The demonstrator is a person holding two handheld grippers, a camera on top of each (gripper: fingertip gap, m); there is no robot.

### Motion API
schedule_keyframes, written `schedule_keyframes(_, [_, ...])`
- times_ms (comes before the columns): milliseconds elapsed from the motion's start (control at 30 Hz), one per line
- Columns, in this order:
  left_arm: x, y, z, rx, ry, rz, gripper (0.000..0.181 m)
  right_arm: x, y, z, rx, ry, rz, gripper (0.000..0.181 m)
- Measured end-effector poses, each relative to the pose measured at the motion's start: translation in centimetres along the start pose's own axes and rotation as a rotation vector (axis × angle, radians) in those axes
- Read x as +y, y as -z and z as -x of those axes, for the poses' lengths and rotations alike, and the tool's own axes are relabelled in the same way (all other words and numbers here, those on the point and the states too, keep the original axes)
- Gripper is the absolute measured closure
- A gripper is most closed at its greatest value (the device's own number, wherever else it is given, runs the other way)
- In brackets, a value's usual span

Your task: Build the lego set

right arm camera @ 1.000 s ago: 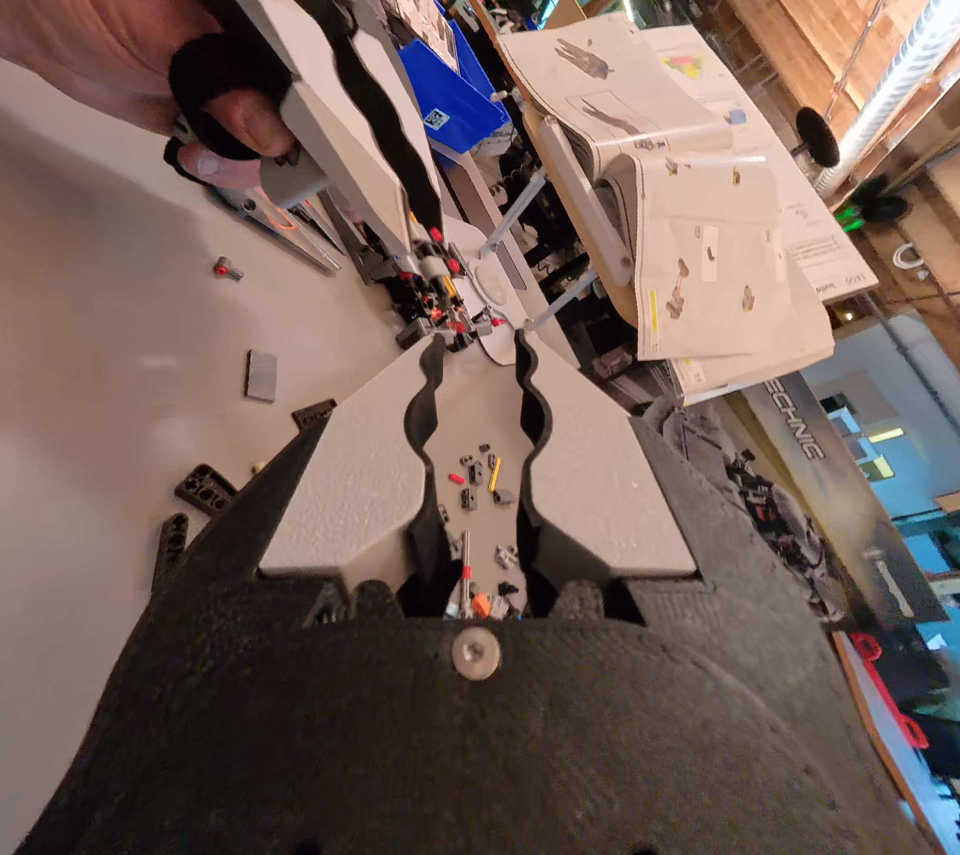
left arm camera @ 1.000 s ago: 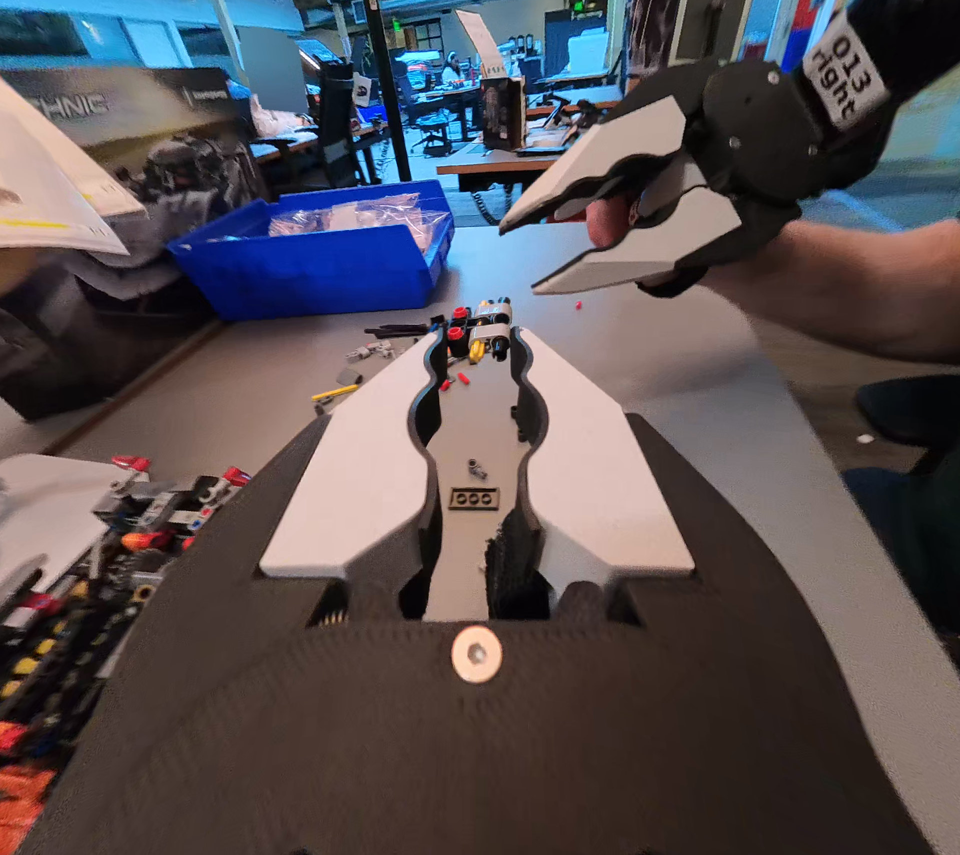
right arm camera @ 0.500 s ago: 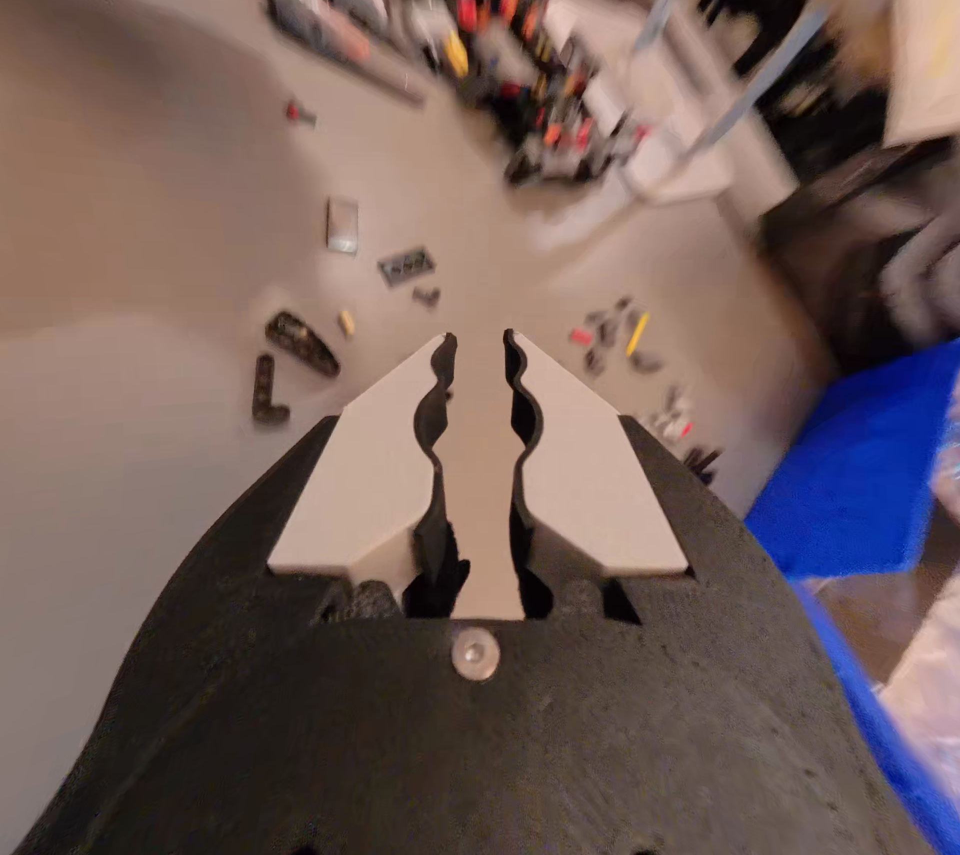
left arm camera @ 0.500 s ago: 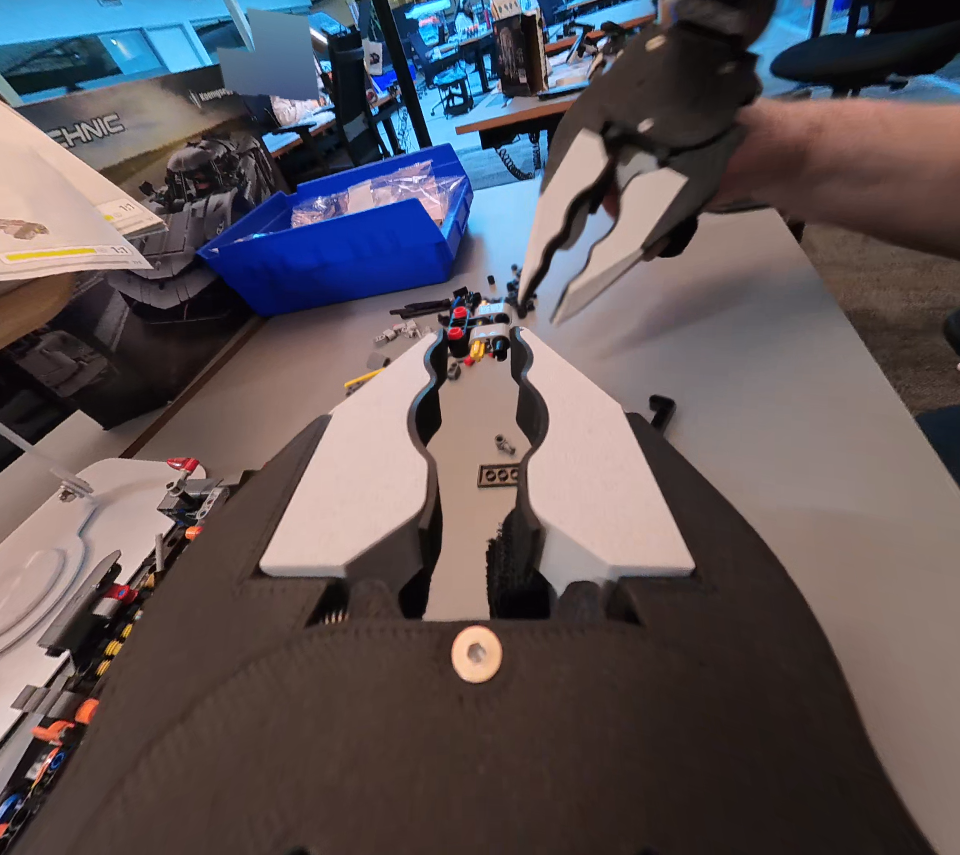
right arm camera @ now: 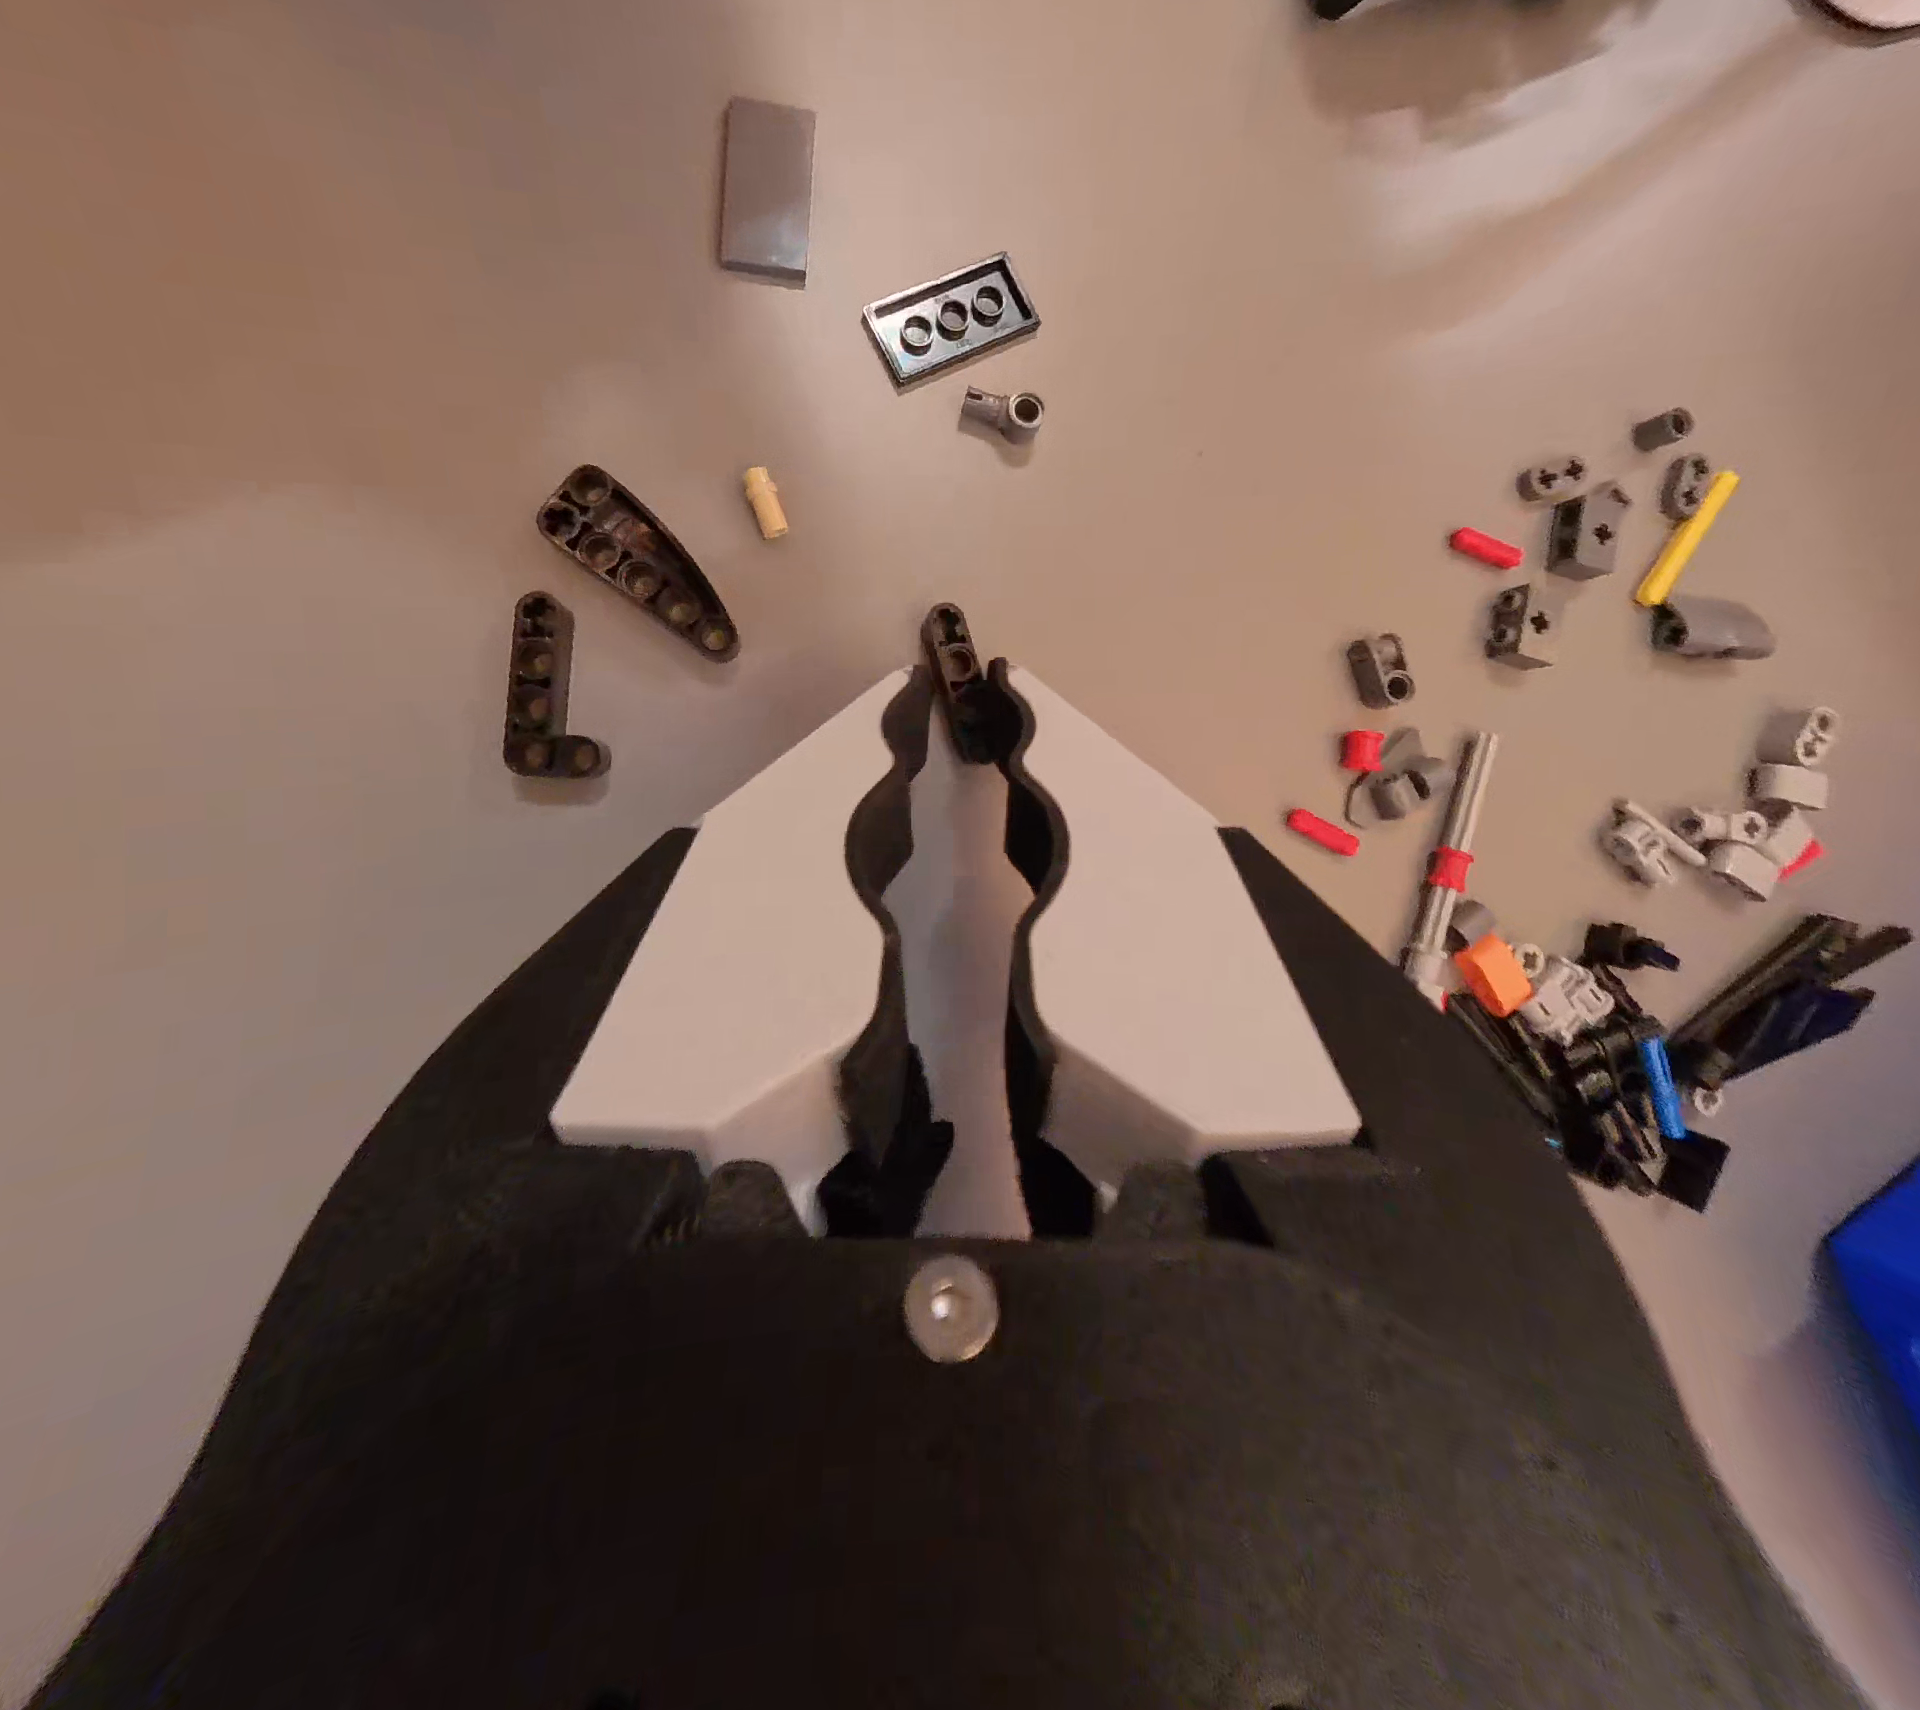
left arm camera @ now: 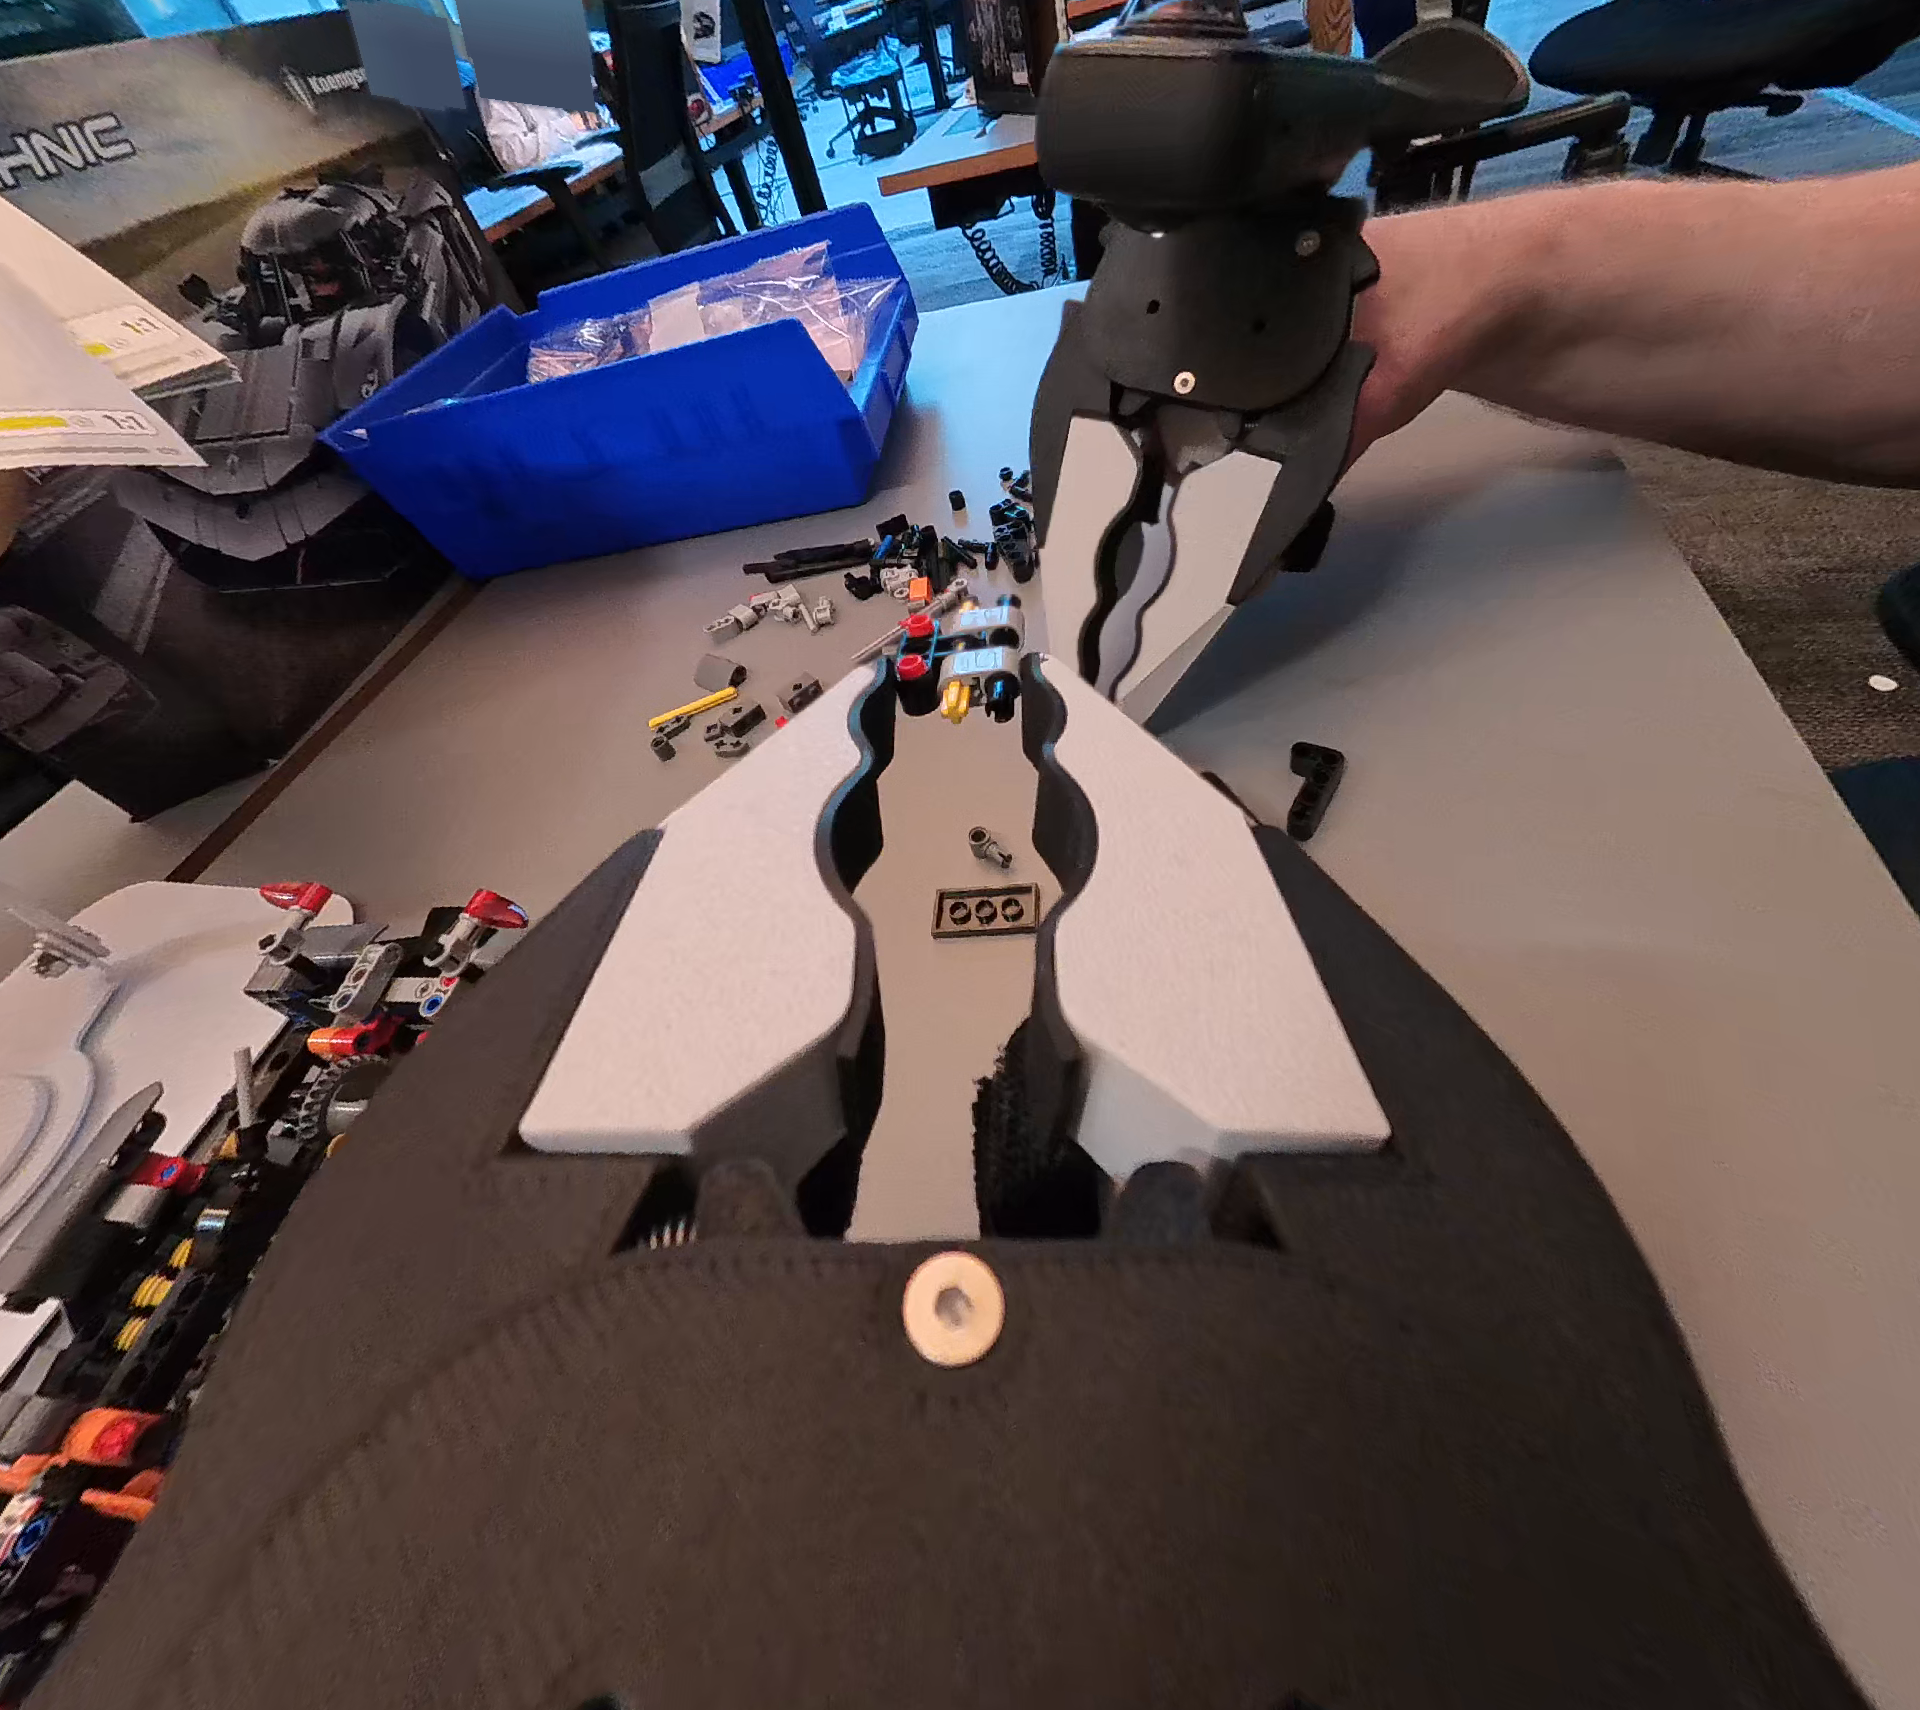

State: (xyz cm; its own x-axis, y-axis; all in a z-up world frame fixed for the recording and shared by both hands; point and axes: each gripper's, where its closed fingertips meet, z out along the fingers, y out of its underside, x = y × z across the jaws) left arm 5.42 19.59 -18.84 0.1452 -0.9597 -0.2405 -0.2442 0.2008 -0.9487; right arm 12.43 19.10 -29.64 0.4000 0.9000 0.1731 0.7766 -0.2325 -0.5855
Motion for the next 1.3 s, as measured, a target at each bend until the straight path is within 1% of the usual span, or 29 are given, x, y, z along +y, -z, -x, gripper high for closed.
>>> schedule_keyframes(167, [0.1, 0.0, 0.2, -0.003, 0.007, 0.001, 0.159, 0.3, 0.3, -0.2, -0.004, 0.005, 0.016, 0.175])
schedule_keyframes(267, [0.2, 0.0, 0.1, 0.000, 0.012, 0.002, 0.159, 0.2, 1.0, 0.1, -0.006, -0.013, -0.008, 0.176])
schedule_keyframes(400, [0.3, -0.2, 0.1, 0.003, 0.014, 0.008, 0.159, 0.1, 2.5, 1.4, -0.034, -0.020, -0.045, 0.176])
schedule_keyframes(600, [0.4, -0.4, -0.1, 0.015, 0.025, 0.010, 0.159, 2.2, 3.4, 4.2, -0.116, 0.072, -0.010, 0.175])
schedule_keyframes(667, [0.6, -0.5, -0.2, 0.017, 0.025, 0.015, 0.159, 2.8, 3.2, 4.6, -0.122, 0.077, 0.018, 0.172])
schedule_keyframes(733, [0.6, -0.5, -0.1, 0.016, 0.029, 0.015, 0.159, 3.0, 3.3, 4.4, -0.093, 0.071, 0.029, 0.162])
schedule_keyframes(800, [0.6, -0.4, 0.0, 0.015, 0.037, 0.012, 0.159, 3.0, 3.8, 4.2, -0.071, 0.022, 0.029, 0.148])
schedule_keyframes(867, [0.5, -0.3, 0.1, 0.015, 0.045, 0.005, 0.159, 3.3, 4.4, 3.8, -0.026, -0.054, 0.026, 0.148])
schedule_keyframes(1000, [0.5, -0.5, -0.2, 0.024, 0.041, 0.007, 0.159, 3.6, 5.2, 4.1, 0.027, -0.270, 0.012, 0.146])
schedule_keyframes(1067, [0.6, -0.6, -0.5, 0.031, 0.037, 0.012, 0.159, 3.4, 5.0, 4.7, 0.034, -0.357, -0.001, 0.140])
schedule_keyframes(1133, [0.6, -0.7, -0.6, 0.033, 0.033, 0.016, 0.159, 3.4, 4.7, 5.0, 0.042, -0.383, 0.016, 0.136])
schedule_keyframes(1233, [0.5, -0.6, -0.5, 0.030, 0.031, 0.012, 0.159, 4.2, 4.3, 5.0, 0.048, -0.409, 0.098, 0.138])
schedule_keyframes(1300, [0.4, -0.5, -0.4, 0.026, 0.030, 0.009, 0.159, 4.4, 4.5, 5.2, 0.041, -0.410, 0.115, 0.139])
